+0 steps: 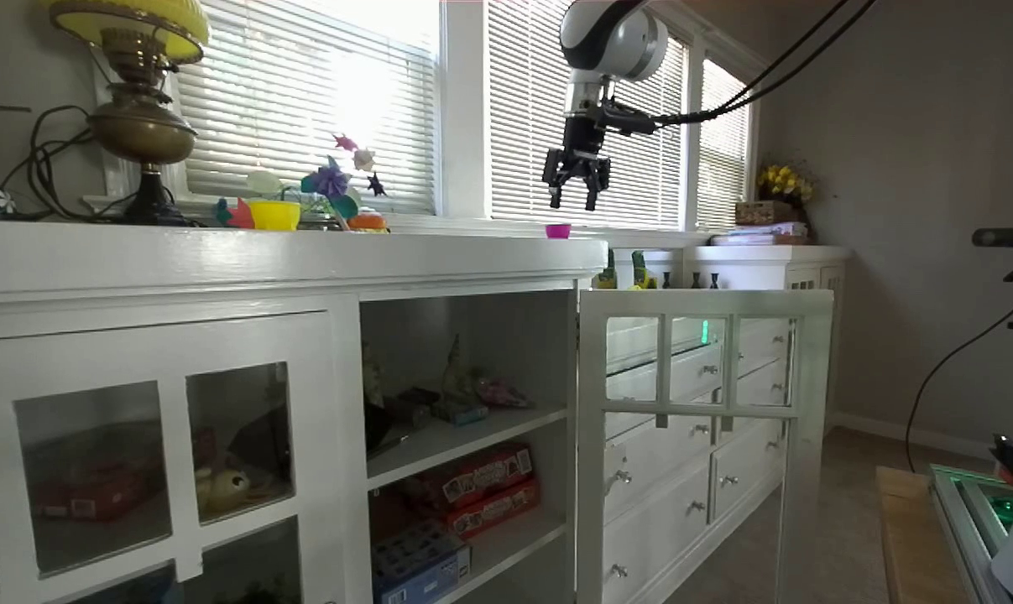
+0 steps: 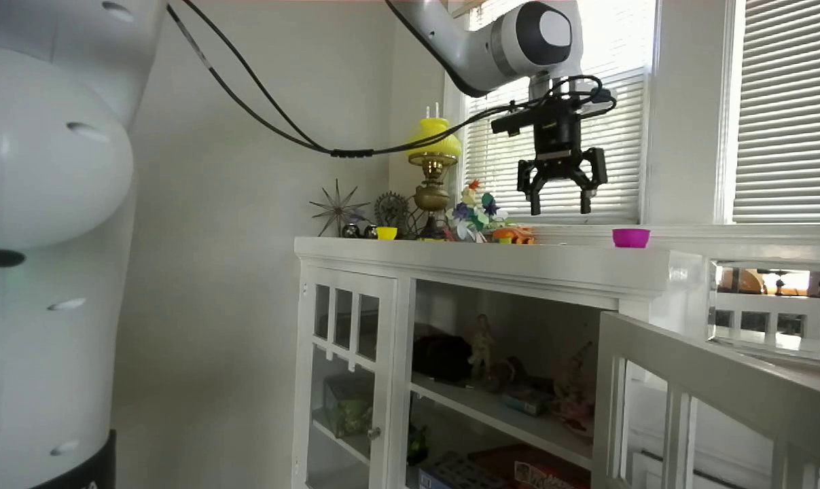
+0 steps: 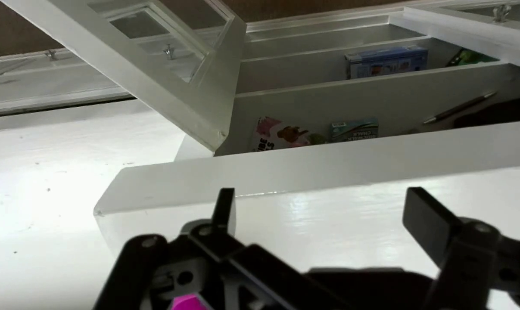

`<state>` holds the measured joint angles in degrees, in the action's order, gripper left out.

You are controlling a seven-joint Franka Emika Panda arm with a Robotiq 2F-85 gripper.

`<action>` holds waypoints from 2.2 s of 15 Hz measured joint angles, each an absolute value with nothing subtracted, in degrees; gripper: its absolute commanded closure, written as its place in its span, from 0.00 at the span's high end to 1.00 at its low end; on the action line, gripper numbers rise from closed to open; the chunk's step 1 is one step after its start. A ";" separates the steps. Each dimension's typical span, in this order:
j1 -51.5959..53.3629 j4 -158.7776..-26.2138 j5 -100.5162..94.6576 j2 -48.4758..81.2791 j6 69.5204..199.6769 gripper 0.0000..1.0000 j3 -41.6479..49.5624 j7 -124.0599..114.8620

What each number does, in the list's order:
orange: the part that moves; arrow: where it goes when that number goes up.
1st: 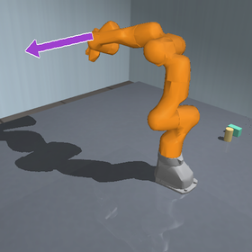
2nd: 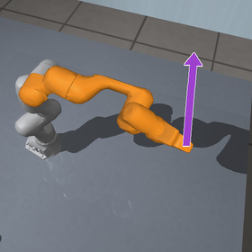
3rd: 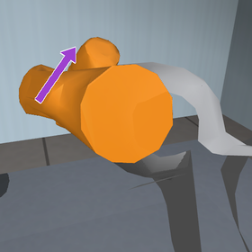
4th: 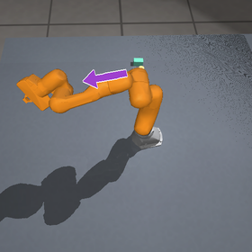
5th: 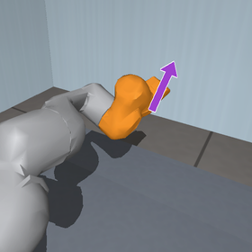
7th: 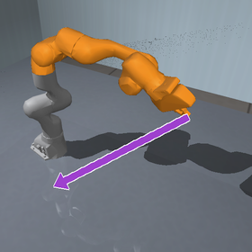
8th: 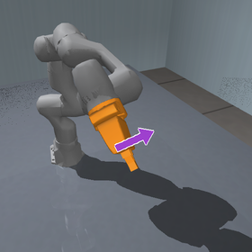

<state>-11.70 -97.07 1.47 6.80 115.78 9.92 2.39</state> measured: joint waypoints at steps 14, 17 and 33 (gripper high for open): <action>-11.22 -95.74 4.50 9.85 119.84 1.00 8.42 3.00; -11.33 -94.59 4.51 11.61 122.71 1.00 8.42 3.61; -12.72 -86.87 7.45 19.64 127.72 1.00 6.31 12.21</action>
